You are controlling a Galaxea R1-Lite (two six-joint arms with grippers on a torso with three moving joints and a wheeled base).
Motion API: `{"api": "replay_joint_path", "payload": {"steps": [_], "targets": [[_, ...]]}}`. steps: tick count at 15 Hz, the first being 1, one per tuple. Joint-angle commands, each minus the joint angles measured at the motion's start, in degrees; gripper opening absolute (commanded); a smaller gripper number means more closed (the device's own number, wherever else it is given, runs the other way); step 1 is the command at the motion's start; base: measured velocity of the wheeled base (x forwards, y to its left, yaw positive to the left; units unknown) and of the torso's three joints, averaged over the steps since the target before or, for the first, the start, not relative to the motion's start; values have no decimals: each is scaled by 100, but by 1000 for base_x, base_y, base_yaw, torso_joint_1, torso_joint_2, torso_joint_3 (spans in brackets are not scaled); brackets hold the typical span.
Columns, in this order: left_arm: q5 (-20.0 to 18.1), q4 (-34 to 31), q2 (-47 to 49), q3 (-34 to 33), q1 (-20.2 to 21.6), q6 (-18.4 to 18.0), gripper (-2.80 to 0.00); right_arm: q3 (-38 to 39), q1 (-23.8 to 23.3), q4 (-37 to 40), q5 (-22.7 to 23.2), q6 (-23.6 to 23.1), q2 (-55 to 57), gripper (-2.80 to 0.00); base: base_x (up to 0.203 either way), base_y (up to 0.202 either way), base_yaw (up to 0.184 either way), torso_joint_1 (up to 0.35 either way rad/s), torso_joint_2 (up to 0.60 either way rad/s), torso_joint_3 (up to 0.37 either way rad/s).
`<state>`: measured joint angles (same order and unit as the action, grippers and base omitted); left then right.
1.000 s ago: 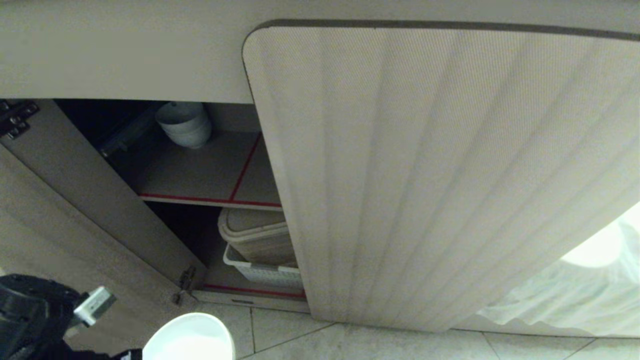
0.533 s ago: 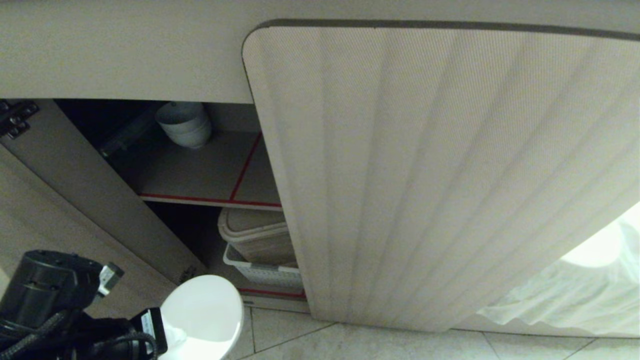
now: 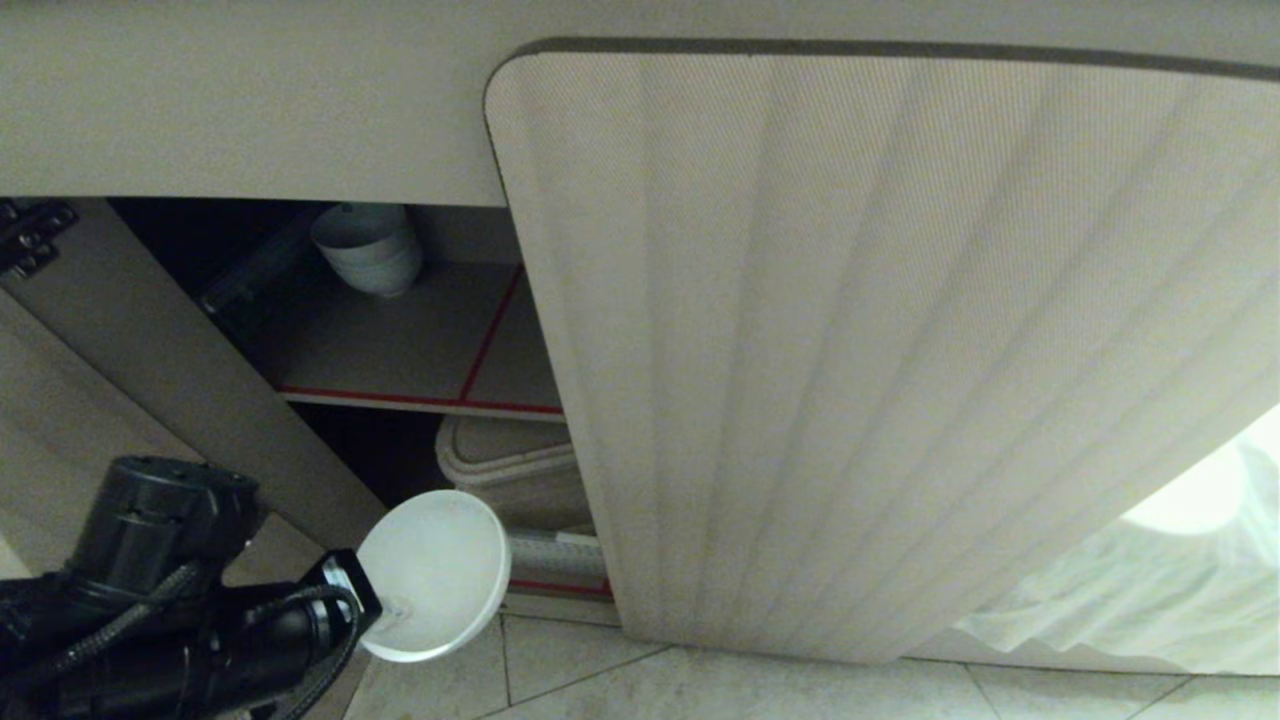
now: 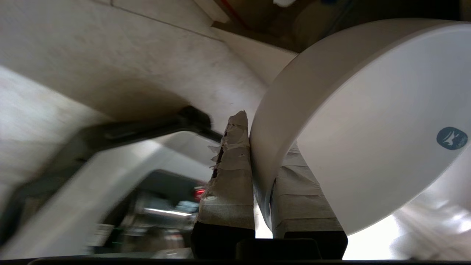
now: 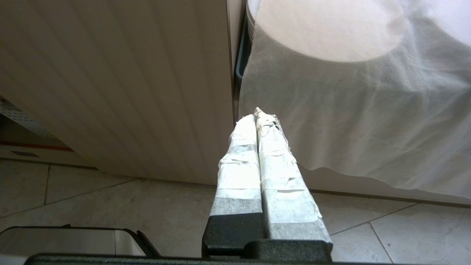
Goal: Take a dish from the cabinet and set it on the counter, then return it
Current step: Put it back into the cabinet
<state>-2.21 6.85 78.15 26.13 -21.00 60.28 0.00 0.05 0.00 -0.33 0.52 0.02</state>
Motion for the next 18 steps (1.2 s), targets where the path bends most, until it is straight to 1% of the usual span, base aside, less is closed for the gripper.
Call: {"api": "replay_joint_path", "payload": {"steps": [1, 2, 5, 7, 10, 13, 16, 18], "targets": [[10, 0, 263, 203, 2, 278, -280, 0, -4, 0, -2, 0, -2, -280, 0, 0, 0, 0, 0, 0], [-2, 0, 292, 304, 37, 290, -280, 0, 0, -1, -2, 0, -2, -280, 0, 0, 0, 0, 0, 0], [-82, -14, 427, 654, 375, 284, -280, 0, 4, -2, -2, 0, -2, -280, 0, 0, 0, 0, 0, 0], [-157, -28, 429, 754, 404, 283, -280, 0, 2, 0, -2, -2, -2, -280, 0, 0, 0, 0, 0, 0], [-166, -35, 469, 811, 443, 292, -280, 0, 3, -1, -2, 0, -2, -280, 0, 0, 0, 0, 0, 0], [-174, -56, 561, 1011, 649, 289, -280, 0, 4, -3, -2, 0, -2, -280, 0, 0, 0, 0, 0, 0], [-287, -267, 620, 1198, 694, 274, -280, 0, 4, 0, -2, 0, -2, -280, 0, 0, 0, 0, 0, 0], [-291, -389, 668, 1300, 692, 230, -280, 0, -5, 0, -2, 0, -2, -280, 0, 0, 0, 0, 0, 0]]}}
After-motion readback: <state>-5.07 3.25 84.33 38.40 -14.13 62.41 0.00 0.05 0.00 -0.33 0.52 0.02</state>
